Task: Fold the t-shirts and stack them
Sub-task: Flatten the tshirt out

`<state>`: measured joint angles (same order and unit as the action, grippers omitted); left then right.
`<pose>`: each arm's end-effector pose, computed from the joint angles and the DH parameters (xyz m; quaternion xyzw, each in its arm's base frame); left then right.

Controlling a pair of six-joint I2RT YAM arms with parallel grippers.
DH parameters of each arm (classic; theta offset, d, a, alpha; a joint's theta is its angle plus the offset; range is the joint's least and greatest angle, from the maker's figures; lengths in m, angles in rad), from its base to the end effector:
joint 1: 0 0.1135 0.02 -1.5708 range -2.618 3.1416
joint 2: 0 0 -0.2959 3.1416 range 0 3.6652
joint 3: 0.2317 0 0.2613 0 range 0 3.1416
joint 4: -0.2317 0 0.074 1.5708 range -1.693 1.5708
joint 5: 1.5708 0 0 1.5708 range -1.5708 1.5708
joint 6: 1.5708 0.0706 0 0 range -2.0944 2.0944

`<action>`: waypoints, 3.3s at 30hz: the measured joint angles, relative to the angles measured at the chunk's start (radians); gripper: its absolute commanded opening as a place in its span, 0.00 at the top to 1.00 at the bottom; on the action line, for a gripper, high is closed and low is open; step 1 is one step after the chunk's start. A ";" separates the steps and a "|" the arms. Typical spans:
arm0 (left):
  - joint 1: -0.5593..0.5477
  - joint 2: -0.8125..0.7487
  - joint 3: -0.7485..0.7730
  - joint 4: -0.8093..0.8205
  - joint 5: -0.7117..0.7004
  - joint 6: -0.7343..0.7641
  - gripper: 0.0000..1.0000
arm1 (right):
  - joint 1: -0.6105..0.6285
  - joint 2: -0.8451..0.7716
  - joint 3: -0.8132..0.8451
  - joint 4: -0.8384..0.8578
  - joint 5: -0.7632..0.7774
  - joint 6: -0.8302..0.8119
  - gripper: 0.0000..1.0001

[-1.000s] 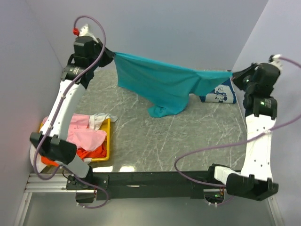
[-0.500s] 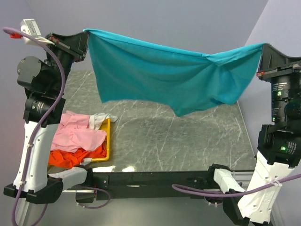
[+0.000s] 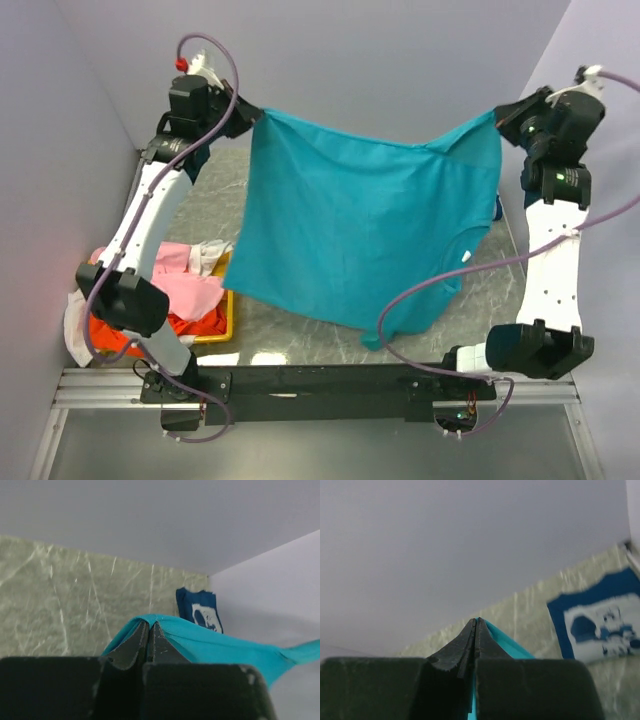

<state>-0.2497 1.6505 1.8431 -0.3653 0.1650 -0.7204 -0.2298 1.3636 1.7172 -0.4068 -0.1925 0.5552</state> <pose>0.4072 -0.1158 0.4913 -0.1263 0.7542 -0.3548 0.5379 0.3147 -0.0597 0.5398 0.2152 0.6927 0.1798 0.6645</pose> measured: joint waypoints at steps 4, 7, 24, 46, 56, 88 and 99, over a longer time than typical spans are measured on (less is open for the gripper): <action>0.000 0.009 0.002 -0.053 0.007 -0.007 1.00 | 0.000 -0.004 -0.019 -0.057 0.001 0.000 1.00; 0.000 -0.052 -0.023 0.002 0.006 -0.021 1.00 | 0.000 -0.062 -0.012 -0.056 0.011 -0.002 1.00; -0.003 -0.685 -0.460 0.317 -0.143 -0.087 1.00 | 0.000 -0.468 0.018 0.194 0.106 -0.060 1.00; 0.028 -0.242 -0.590 0.282 -0.186 -0.214 0.70 | 0.012 0.109 -0.059 0.291 0.073 -0.082 0.98; 0.047 0.339 -0.320 0.120 -0.123 -0.159 0.20 | 0.032 0.900 0.277 -0.093 0.010 -0.130 0.20; 0.067 0.237 -0.286 -0.021 -0.305 -0.085 0.02 | 0.079 0.306 -0.515 -0.192 -0.003 -0.112 0.29; 0.067 0.354 -0.203 -0.025 -0.291 0.022 0.02 | 0.147 0.310 -0.510 -0.189 0.003 -0.134 0.30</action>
<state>-0.1829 2.0041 1.6398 -0.3904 -0.1265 -0.6987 -0.0826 1.6737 1.2068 -0.5961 -0.1890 0.4213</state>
